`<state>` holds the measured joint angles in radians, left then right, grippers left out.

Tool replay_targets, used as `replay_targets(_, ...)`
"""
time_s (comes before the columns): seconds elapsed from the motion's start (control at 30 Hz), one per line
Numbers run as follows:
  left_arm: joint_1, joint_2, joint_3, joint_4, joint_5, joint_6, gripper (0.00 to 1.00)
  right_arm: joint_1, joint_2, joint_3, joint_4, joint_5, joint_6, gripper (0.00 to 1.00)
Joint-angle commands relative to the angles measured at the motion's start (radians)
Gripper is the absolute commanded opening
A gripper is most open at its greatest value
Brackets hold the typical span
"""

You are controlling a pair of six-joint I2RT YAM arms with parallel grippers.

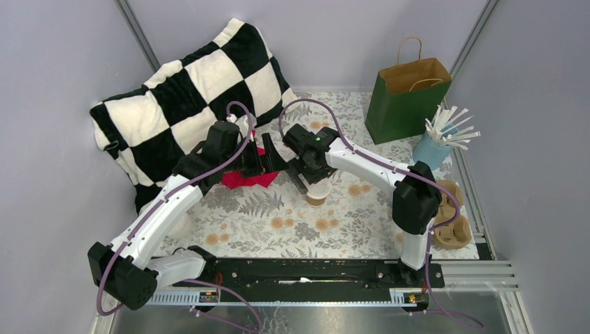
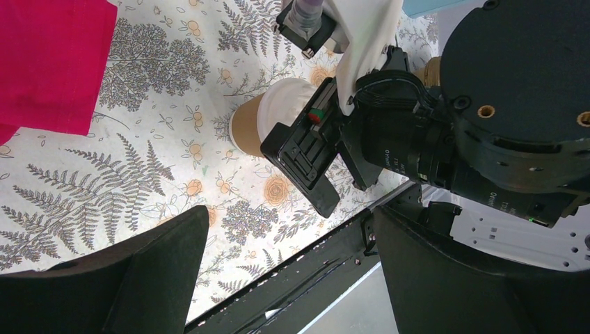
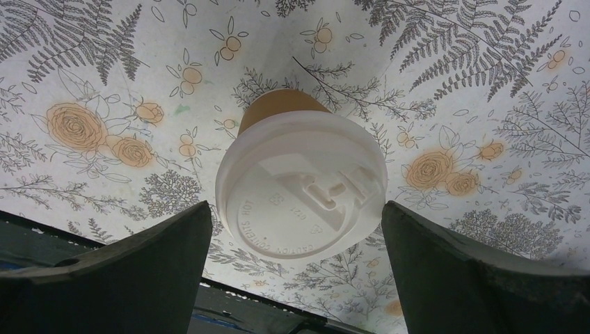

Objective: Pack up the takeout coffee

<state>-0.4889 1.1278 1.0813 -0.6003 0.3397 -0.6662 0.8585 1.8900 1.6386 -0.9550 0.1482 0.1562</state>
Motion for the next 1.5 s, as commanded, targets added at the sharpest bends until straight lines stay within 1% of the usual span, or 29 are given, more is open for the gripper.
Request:
replay_targets(0.0,0.003,-0.008,0.006,0.022,0.007,-0.003,0.92,0.011,-0.053,0.013,0.009,-0.01,0.019,0.98)
replay_targets(0.37,0.004,-0.011,0.0,0.023,0.01,-0.007,0.92,0.01,-0.089,0.018,-0.009,-0.006,0.04,1.0)
replay_targets(0.83,0.003,-0.016,0.006,0.019,0.006,-0.006,0.92,0.011,-0.03,-0.008,0.018,-0.03,0.034,1.0)
replay_targets(1.0,0.003,-0.022,0.003,0.018,0.002,-0.007,0.92,0.011,-0.028,-0.027,0.019,-0.023,0.033,0.98)
replay_targets(1.27,0.003,-0.02,0.003,0.018,0.005,-0.007,0.92,0.011,-0.018,-0.034,0.025,-0.028,0.034,0.91)
replay_targets(1.47,0.003,-0.018,0.004,0.019,0.006,-0.007,0.92,0.011,-0.011,-0.039,0.029,-0.034,0.032,0.91)
